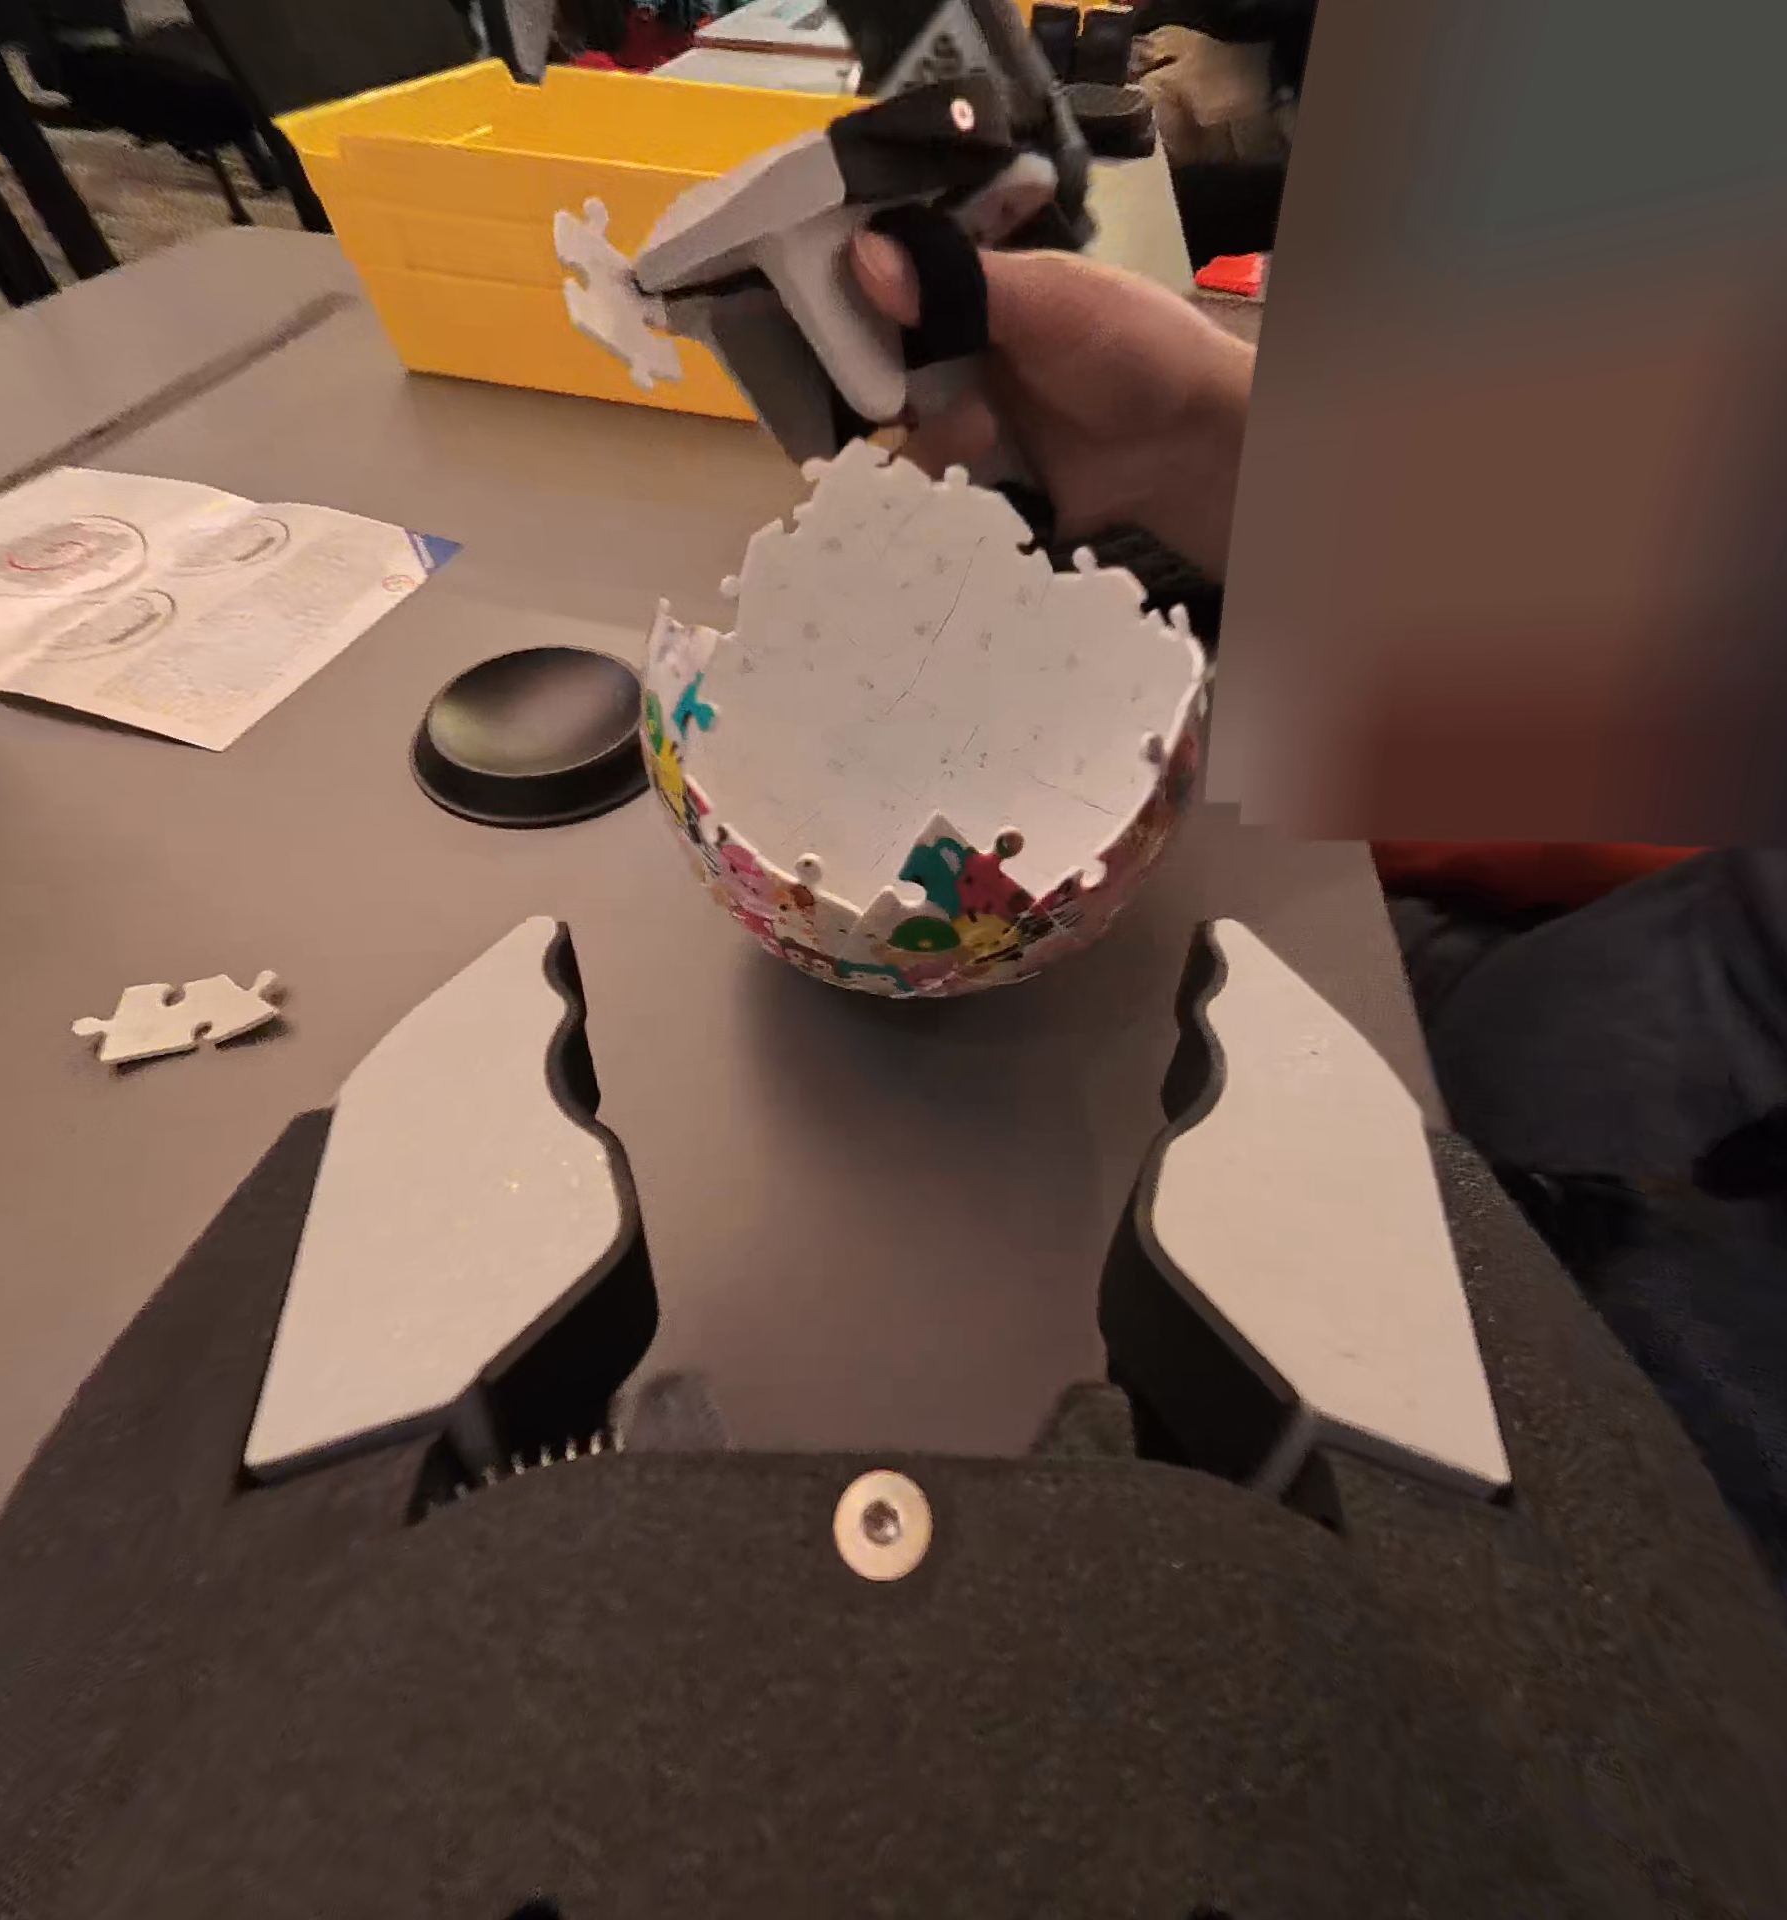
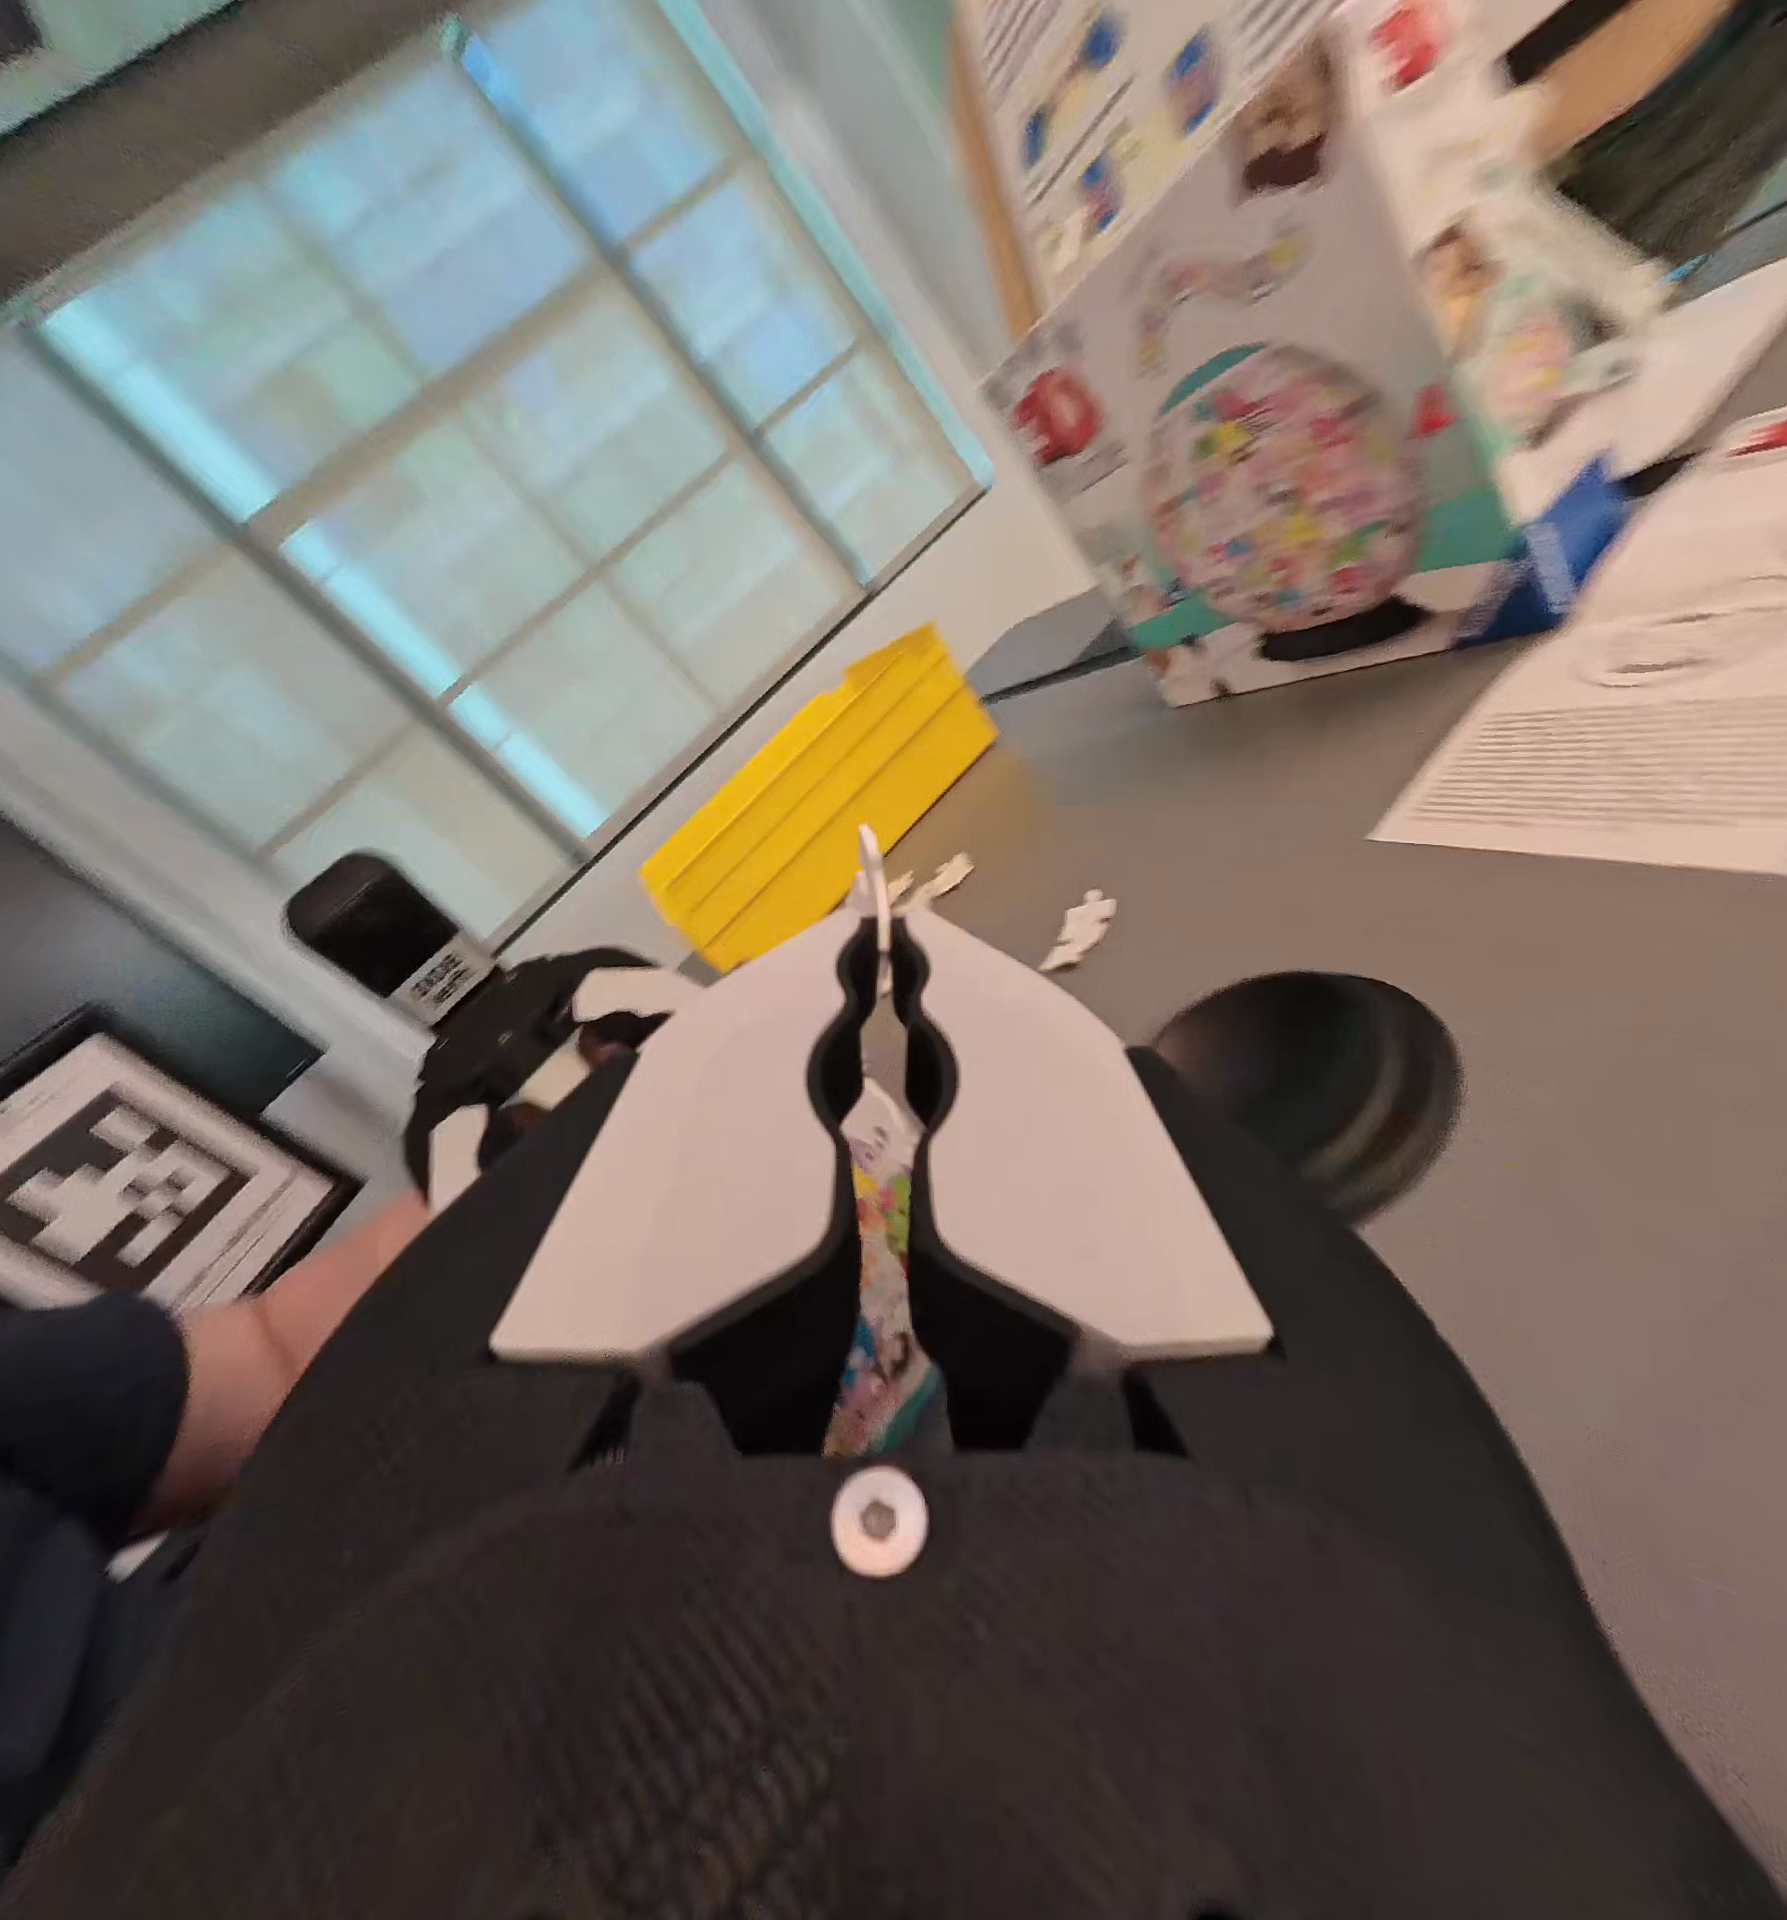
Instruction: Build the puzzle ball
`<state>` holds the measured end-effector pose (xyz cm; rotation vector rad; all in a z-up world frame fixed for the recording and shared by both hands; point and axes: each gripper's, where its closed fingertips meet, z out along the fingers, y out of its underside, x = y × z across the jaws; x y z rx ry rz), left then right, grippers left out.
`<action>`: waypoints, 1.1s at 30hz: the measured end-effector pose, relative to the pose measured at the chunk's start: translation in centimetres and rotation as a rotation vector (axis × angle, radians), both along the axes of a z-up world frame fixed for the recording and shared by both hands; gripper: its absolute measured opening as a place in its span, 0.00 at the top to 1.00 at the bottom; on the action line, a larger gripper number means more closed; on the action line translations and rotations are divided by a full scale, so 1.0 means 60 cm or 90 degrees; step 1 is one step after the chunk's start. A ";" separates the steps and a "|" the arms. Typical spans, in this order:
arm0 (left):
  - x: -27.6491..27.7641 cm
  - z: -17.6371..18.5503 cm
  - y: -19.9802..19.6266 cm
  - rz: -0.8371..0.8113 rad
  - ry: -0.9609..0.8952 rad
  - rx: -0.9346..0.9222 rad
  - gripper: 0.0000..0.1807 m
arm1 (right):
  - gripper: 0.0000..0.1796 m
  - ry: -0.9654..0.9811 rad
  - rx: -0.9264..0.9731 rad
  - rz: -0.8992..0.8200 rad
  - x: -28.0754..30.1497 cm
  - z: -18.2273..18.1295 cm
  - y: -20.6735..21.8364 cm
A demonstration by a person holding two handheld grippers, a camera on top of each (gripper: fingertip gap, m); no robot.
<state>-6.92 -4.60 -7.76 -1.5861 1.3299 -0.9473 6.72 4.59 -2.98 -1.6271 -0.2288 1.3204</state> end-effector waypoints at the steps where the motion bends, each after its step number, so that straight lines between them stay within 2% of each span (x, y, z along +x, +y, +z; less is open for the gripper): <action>1: 0.003 -0.006 0.001 0.002 0.008 0.012 0.41 | 0.99 -0.012 0.000 -0.041 0.014 -0.010 -0.003; 6: 0.022 -0.029 0.005 -0.022 0.017 -0.014 0.41 | 0.99 -0.209 0.045 -0.193 0.068 -0.049 -0.030; 11: 0.034 -0.060 0.010 -0.033 0.077 0.031 0.39 | 0.99 -0.287 0.042 -0.259 0.073 -0.063 -0.035; 15: 0.041 -0.068 0.008 -0.036 0.097 0.055 0.40 | 0.99 -0.312 0.045 -0.238 0.047 -0.071 -0.045; 22: 0.042 -0.071 0.006 -0.040 0.099 0.007 0.45 | 0.99 -0.358 0.050 -0.234 0.030 -0.086 -0.055; 33: 0.047 -0.090 0.000 -0.053 0.152 0.045 0.48 | 0.99 -0.421 0.050 -0.217 -0.002 -0.119 -0.061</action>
